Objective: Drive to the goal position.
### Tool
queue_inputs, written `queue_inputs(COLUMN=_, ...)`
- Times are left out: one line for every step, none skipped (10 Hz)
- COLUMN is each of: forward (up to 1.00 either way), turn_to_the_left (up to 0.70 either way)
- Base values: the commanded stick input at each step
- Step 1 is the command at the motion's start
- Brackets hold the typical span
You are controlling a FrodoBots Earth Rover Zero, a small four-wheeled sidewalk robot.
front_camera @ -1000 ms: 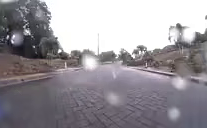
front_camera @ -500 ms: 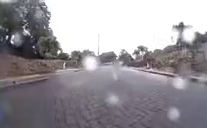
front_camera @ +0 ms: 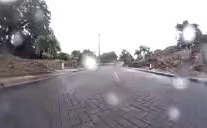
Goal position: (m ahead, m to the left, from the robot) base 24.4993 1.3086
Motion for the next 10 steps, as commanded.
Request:
queue_inputs(forward=1.0, turn_to_the_left=-0.27)
queue_inputs(forward=1.0, turn_to_the_left=-0.17)
queue_inputs(forward=1.0, turn_to_the_left=0.0)
queue_inputs(forward=1.0, turn_to_the_left=0.0)
queue_inputs(forward=1.0, turn_to_the_left=0.0)
queue_inputs(forward=1.0, turn_to_the_left=0.0)
queue_inputs(forward=1.0, turn_to_the_left=0.0)
queue_inputs(forward=1.0, turn_to_the_left=0.0)
queue_inputs(forward=1.0, turn_to_the_left=0.0)
queue_inputs(forward=1.0, turn_to_the_left=-0.27)
